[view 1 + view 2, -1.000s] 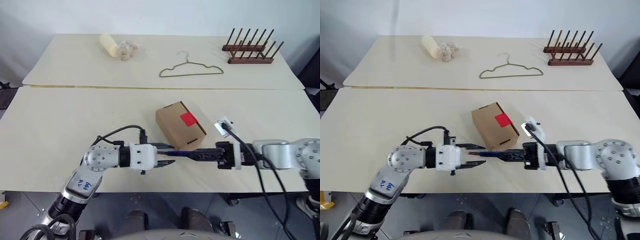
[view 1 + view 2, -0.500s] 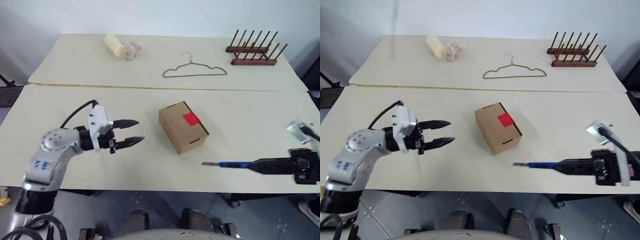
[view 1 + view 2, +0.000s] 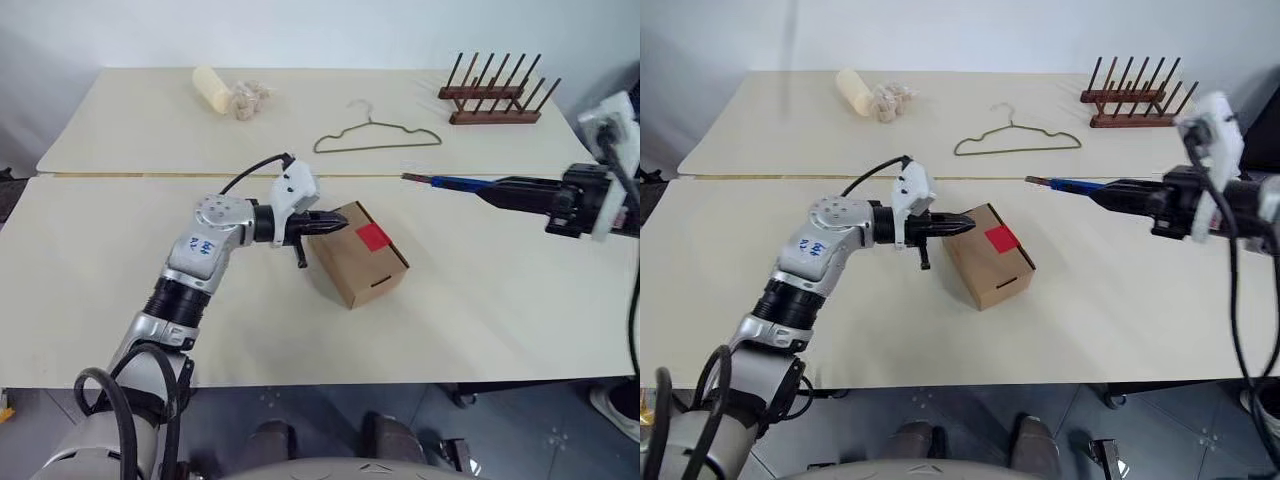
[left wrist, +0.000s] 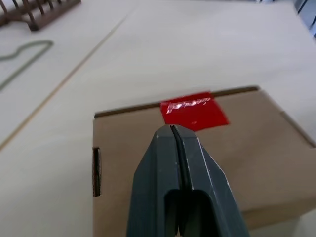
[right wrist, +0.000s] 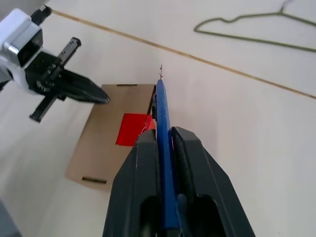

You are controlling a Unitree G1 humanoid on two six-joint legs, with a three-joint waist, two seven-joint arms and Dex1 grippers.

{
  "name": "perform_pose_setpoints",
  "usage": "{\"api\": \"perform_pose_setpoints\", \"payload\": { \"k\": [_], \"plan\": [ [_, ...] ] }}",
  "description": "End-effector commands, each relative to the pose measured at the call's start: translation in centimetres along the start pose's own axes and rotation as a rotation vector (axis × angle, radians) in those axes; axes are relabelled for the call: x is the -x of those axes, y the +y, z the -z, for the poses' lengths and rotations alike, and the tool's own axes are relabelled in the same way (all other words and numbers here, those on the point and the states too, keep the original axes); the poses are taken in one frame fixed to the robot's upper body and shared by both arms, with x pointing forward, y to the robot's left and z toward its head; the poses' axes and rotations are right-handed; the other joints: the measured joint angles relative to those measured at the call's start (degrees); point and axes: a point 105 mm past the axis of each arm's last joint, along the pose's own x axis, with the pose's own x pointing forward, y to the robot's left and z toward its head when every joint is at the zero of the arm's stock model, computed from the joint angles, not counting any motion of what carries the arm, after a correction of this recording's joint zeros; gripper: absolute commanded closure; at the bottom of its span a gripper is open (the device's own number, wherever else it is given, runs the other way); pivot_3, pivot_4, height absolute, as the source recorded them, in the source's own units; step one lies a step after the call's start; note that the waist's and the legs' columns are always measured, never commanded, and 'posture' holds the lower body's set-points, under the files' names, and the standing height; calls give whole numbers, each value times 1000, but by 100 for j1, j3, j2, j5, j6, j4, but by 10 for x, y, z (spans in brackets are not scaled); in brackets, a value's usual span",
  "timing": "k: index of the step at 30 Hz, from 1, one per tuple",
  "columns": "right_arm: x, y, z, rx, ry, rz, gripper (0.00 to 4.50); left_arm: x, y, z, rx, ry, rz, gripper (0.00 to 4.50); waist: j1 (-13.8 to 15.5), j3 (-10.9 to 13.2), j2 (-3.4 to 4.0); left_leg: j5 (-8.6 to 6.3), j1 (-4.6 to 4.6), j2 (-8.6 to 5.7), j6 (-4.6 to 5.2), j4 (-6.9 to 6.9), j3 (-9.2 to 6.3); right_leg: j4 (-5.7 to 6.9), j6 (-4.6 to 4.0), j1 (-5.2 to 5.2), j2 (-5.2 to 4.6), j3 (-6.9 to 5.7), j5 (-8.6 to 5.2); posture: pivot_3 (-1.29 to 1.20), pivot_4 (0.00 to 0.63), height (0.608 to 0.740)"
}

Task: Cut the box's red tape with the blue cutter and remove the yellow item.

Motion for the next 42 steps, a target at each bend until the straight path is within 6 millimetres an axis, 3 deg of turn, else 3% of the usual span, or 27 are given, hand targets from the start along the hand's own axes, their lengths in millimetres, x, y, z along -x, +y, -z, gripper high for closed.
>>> {"api": "perform_pose_setpoints", "payload": {
  "k": [1, 4, 10, 21, 42],
  "plan": [
    [-12, 11, -1, 48, 65, 43, 4394, -8, 1, -3, -45, 27, 6, 4500, 1, 0, 0, 0, -3, 0, 0, 1, 0, 0, 0, -2, 0, 0, 0, 0, 150, 740],
    [-24, 22, 0, 62, 91, 20, 4394, -14, -3, 3, -38, 61, 15, 4500, 19, -1, 1, 0, -26, 0, 0, 19, -9, 3, 0, -12, 0, -7, 0, 0, 150, 740],
    [-33, 24, 4, 67, 123, 47, 4394, -19, -9, 9, -30, 77, 22, 4500, 51, -1, 1, 1, -36, -1, 2, 28, -18, 5, 3, -13, -1, -14, 3, 0, 150, 740],
    [-36, 18, 2, 61, 120, 71, 4394, -17, -14, 17, -24, 104, 14, 4500, 21, -2, 2, 1, -36, -1, 3, 27, -18, 6, 3, -13, -1, -14, 3, 0, 150, 740],
    [-42, 21, 27, 39, 210, 24, 4394, -11, -14, 19, -19, 120, -6, 4500, 2, -4, 5, 1, -32, -1, 2, 28, -17, 9, 3, -13, -1, -12, 3, 0, 150, 740]
  ]
}}
